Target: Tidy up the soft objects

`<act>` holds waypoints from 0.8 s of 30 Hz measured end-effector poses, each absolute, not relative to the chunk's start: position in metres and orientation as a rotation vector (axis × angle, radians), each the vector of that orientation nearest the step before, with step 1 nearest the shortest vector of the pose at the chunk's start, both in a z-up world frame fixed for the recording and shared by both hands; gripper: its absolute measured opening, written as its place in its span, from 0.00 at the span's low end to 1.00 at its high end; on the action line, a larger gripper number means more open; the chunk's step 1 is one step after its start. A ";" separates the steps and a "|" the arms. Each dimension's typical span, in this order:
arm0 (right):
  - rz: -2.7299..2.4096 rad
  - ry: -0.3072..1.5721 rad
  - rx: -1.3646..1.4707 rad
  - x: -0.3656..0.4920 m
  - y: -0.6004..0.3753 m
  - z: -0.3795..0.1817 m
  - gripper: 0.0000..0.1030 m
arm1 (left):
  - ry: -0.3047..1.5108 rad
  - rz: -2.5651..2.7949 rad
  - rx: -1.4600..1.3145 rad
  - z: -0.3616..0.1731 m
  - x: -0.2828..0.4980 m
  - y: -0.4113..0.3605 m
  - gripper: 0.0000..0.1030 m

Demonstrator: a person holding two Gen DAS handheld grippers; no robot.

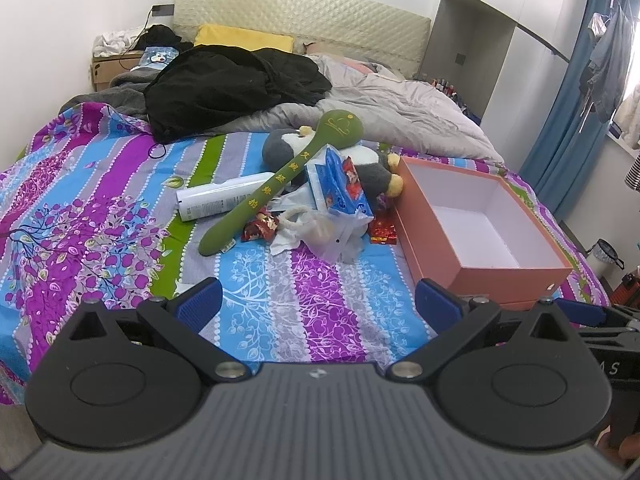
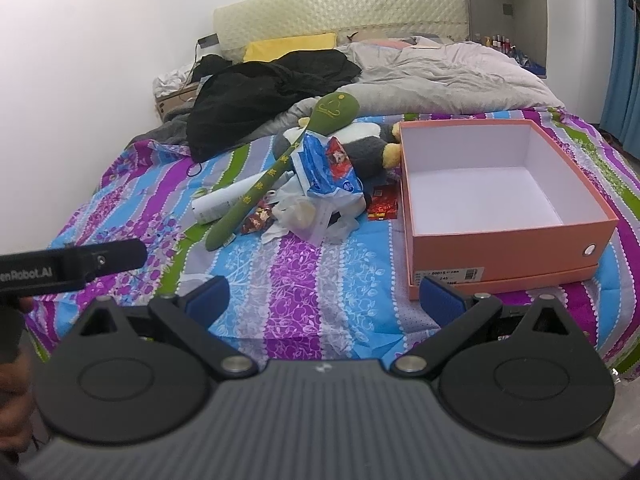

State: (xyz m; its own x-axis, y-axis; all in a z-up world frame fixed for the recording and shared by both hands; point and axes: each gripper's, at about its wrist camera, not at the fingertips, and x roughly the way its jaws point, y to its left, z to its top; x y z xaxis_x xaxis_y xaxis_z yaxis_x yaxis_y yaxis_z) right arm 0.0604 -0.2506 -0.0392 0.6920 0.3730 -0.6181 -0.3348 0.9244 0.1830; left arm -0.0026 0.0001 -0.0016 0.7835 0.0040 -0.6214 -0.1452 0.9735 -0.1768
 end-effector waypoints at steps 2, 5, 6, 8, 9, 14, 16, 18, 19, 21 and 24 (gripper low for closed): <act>0.396 0.708 0.054 0.061 -0.250 -0.040 1.00 | 0.668 0.083 -0.219 -0.002 -0.003 0.000 1.00; 0.400 0.715 0.048 0.061 -0.250 -0.041 1.00 | 0.671 0.084 -0.217 -0.004 -0.003 0.000 1.00; 0.402 0.718 0.047 0.062 -0.249 -0.042 1.00 | 0.673 0.084 -0.218 -0.005 -0.002 0.000 1.00; 0.407 0.728 0.051 0.063 -0.250 -0.045 1.00 | 0.677 0.086 -0.218 -0.008 -0.002 0.000 1.00; 0.410 0.734 0.055 0.064 -0.250 -0.046 1.00 | 0.681 0.087 -0.218 -0.008 -0.001 0.000 1.00; 0.425 0.755 0.063 0.070 -0.248 -0.053 1.00 | 0.718 0.089 -0.227 -0.018 0.009 -0.001 1.00; 0.413 0.757 0.052 0.074 -0.247 -0.056 1.00 | 0.730 0.091 -0.225 -0.023 0.014 -0.002 1.00; 0.392 0.766 0.048 0.079 -0.247 -0.059 1.00 | 0.745 0.090 -0.230 -0.027 0.020 -0.002 1.00; 0.389 0.772 0.048 0.082 -0.247 -0.061 1.00 | 0.754 0.089 -0.232 -0.030 0.023 -0.002 1.00; 0.394 0.770 0.047 0.087 -0.247 -0.064 1.00 | 0.767 0.093 -0.233 -0.035 0.028 -0.001 1.00; 0.378 0.783 0.032 0.095 -0.244 -0.071 1.00 | 0.793 0.104 -0.242 -0.044 0.038 0.003 1.00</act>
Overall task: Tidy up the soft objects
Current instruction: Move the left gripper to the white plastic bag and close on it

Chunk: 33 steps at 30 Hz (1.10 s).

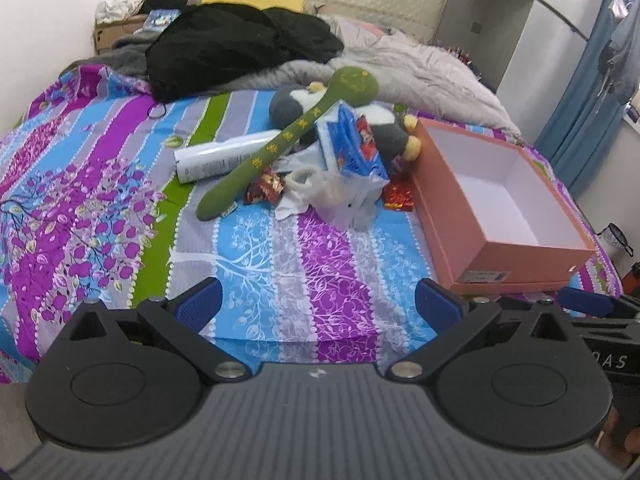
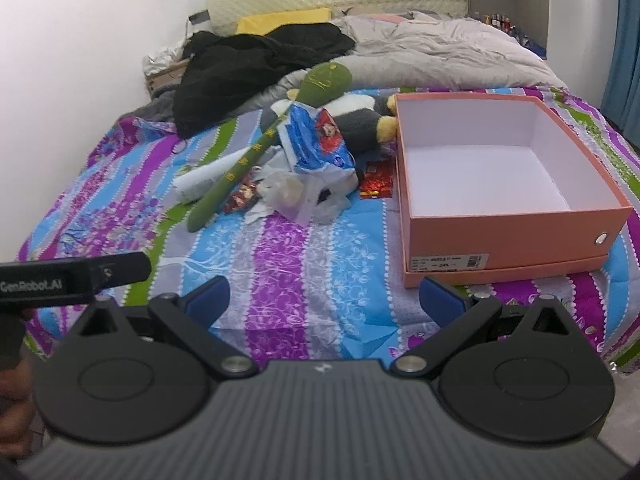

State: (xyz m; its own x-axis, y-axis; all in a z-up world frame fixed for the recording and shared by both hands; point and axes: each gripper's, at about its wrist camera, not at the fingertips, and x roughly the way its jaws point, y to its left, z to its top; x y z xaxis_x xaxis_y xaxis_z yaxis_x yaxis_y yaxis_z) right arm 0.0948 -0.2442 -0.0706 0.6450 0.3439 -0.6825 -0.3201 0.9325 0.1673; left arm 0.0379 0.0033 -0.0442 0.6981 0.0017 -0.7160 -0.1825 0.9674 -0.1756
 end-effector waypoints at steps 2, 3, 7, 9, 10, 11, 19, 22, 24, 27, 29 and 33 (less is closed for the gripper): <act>0.383 0.802 0.041 0.102 -0.243 -0.076 1.00 | 0.807 0.109 -0.247 -0.050 0.045 0.007 1.00; 0.381 0.809 0.037 0.105 -0.242 -0.078 1.00 | 0.816 0.112 -0.245 -0.053 0.049 0.008 1.00; 0.391 0.822 0.033 0.118 -0.236 -0.086 1.00 | 0.845 0.129 -0.245 -0.064 0.064 0.015 1.00; 0.392 0.829 0.032 0.126 -0.233 -0.090 1.00 | 0.859 0.135 -0.243 -0.070 0.072 0.018 1.00; 0.389 0.830 0.023 0.130 -0.231 -0.093 1.00 | 0.869 0.142 -0.239 -0.074 0.077 0.019 1.00; 0.385 0.833 0.012 0.134 -0.228 -0.095 1.00 | 0.874 0.146 -0.235 -0.077 0.082 0.020 1.00; 0.404 0.825 0.000 0.162 -0.214 -0.106 0.98 | 0.921 0.164 -0.213 -0.105 0.118 0.032 1.00; 0.421 0.823 0.009 0.173 -0.209 -0.110 0.96 | 0.941 0.165 -0.203 -0.116 0.132 0.037 1.00; 0.445 0.833 0.022 0.182 -0.205 -0.115 0.93 | 0.949 0.161 -0.200 -0.123 0.140 0.041 1.00; 0.450 0.849 0.028 0.196 -0.199 -0.121 0.89 | 0.944 0.131 -0.206 -0.133 0.154 0.047 1.00; 0.460 0.859 0.039 0.206 -0.195 -0.124 0.87 | 0.945 0.132 -0.202 -0.139 0.163 0.049 1.00; 0.471 0.886 0.044 0.226 -0.187 -0.134 0.73 | 0.953 0.127 -0.233 -0.155 0.181 0.057 1.00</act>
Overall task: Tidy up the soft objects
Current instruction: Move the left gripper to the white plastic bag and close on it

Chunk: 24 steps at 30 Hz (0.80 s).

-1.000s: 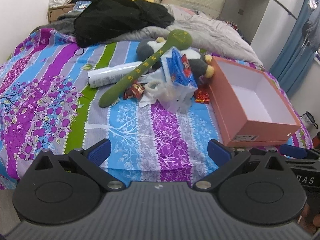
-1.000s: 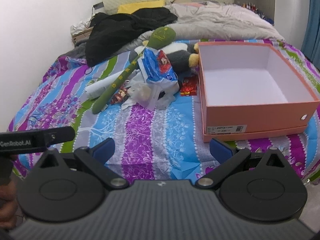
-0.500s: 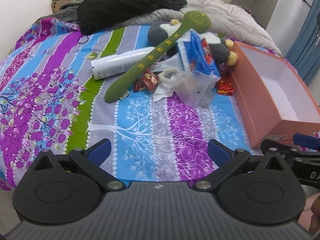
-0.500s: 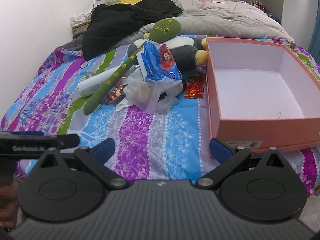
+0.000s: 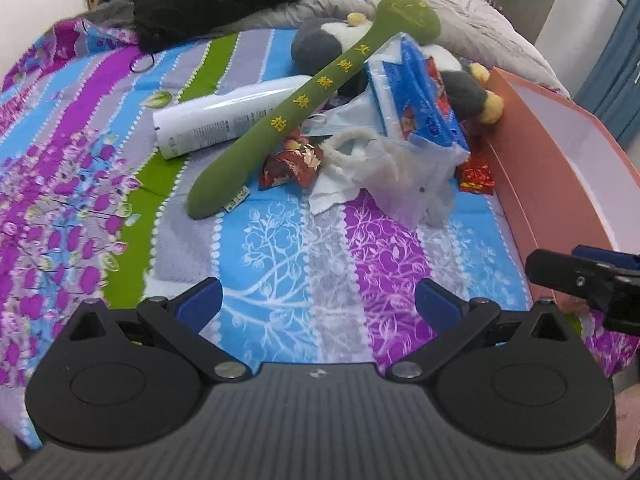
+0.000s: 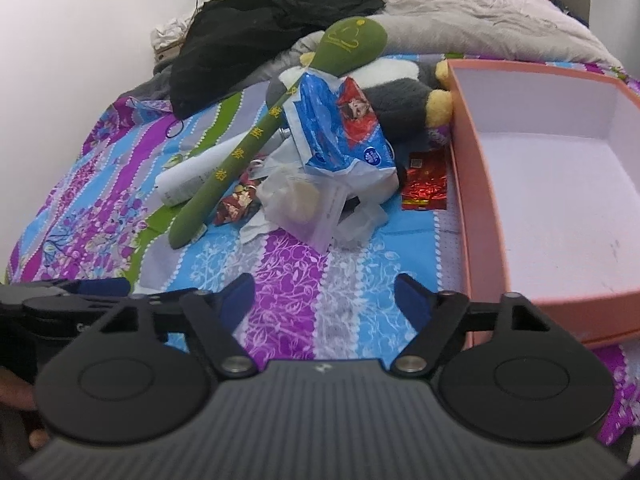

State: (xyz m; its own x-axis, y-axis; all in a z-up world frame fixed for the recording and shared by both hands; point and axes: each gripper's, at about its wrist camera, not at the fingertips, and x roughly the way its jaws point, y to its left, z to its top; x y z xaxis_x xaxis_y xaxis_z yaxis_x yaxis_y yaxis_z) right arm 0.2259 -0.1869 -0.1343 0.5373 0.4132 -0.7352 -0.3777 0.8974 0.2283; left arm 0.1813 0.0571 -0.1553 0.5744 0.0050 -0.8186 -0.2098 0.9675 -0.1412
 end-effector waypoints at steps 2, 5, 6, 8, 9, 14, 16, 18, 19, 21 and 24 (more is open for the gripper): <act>0.471 0.894 0.044 0.237 -0.182 -0.141 0.71 | 0.944 0.112 -0.259 -0.163 0.190 0.061 0.99; 0.461 0.891 0.032 0.252 -0.175 -0.150 0.70 | 0.923 0.090 -0.250 -0.171 0.203 0.062 0.95; 0.442 0.886 0.028 0.258 -0.173 -0.154 0.71 | 0.914 0.090 -0.243 -0.173 0.207 0.062 0.94; 0.411 0.886 0.020 0.270 -0.170 -0.162 0.71 | 0.906 0.084 -0.245 -0.180 0.217 0.064 0.89; 0.403 0.892 0.016 0.277 -0.170 -0.167 0.71 | 0.902 0.075 -0.253 -0.184 0.223 0.066 0.87; 0.393 0.938 0.044 0.304 -0.168 -0.189 0.71 | 0.874 0.044 -0.293 -0.197 0.248 0.073 0.81; 0.365 0.952 0.034 0.312 -0.166 -0.196 0.71 | 0.865 0.019 -0.335 -0.202 0.258 0.075 0.77; 0.365 0.947 0.021 0.318 -0.163 -0.202 0.70 | 0.855 -0.006 -0.382 -0.207 0.268 0.076 0.76; 0.362 0.946 0.018 0.321 -0.163 -0.204 0.68 | 0.857 -0.016 -0.406 -0.210 0.272 0.077 0.74; 0.353 0.952 0.020 0.328 -0.161 -0.209 0.64 | 0.868 -0.037 -0.462 -0.218 0.280 0.077 0.70; 0.355 0.966 0.050 0.336 -0.161 -0.215 0.61 | 0.882 -0.066 -0.582 -0.230 0.291 0.080 0.64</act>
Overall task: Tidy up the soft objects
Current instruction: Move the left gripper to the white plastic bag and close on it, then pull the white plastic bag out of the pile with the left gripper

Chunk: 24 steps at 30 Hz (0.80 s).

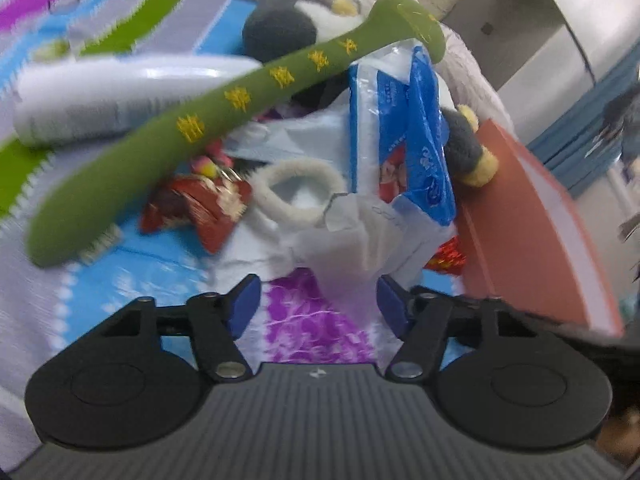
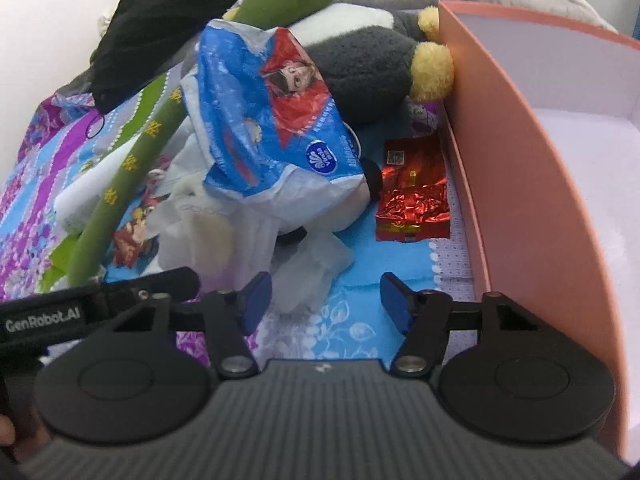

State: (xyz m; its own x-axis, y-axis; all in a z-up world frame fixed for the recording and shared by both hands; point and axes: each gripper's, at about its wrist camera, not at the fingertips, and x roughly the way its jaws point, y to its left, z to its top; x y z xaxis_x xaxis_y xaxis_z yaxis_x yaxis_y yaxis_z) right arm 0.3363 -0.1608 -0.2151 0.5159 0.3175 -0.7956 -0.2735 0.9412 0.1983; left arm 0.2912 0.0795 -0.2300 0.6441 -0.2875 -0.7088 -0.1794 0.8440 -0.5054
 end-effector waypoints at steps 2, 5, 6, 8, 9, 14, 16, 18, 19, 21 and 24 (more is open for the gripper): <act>0.363 0.973 0.069 0.340 -0.160 -0.219 0.61 | 0.886 -0.062 -0.650 -0.237 0.297 0.081 0.61; 0.375 1.032 0.152 0.350 -0.161 -0.231 0.61 | 0.896 -0.062 -0.753 -0.247 0.304 0.084 0.54; 0.377 1.044 0.178 0.352 -0.162 -0.234 0.61 | 0.895 -0.066 -0.780 -0.250 0.306 0.085 0.52; 0.386 1.024 0.182 0.354 -0.160 -0.235 0.58 | 0.898 -0.056 -0.805 -0.256 0.311 0.085 0.47; 0.396 1.017 0.182 0.355 -0.159 -0.235 0.52 | 0.897 -0.050 -0.814 -0.256 0.311 0.083 0.46; 0.408 1.001 0.169 0.355 -0.154 -0.235 0.38 | 0.882 -0.030 -0.833 -0.258 0.311 0.080 0.36; 0.408 0.995 0.177 0.354 -0.155 -0.235 0.27 | 0.877 -0.026 -0.815 -0.254 0.309 0.078 0.35; 0.410 0.992 0.184 0.351 -0.158 -0.232 0.21 | 0.877 -0.021 -0.790 -0.248 0.305 0.077 0.32; 0.410 0.987 0.185 0.348 -0.160 -0.230 0.17 | 0.875 -0.017 -0.770 -0.244 0.302 0.075 0.30; 0.403 0.975 0.162 0.342 -0.161 -0.226 0.08 | 0.869 -0.017 -0.745 -0.237 0.297 0.071 0.28; 0.405 0.968 0.154 0.331 -0.166 -0.221 0.04 | 0.862 -0.016 -0.716 -0.227 0.288 0.066 0.25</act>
State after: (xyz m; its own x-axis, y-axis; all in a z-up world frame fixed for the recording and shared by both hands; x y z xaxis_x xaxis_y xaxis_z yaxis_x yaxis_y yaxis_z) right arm 0.3314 -0.1658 -0.2210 0.4989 0.4010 -0.7683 -0.2651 0.9146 0.3052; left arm 0.2885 0.0660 -0.2270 0.6657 -0.2907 -0.6872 -0.2642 0.7695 -0.5815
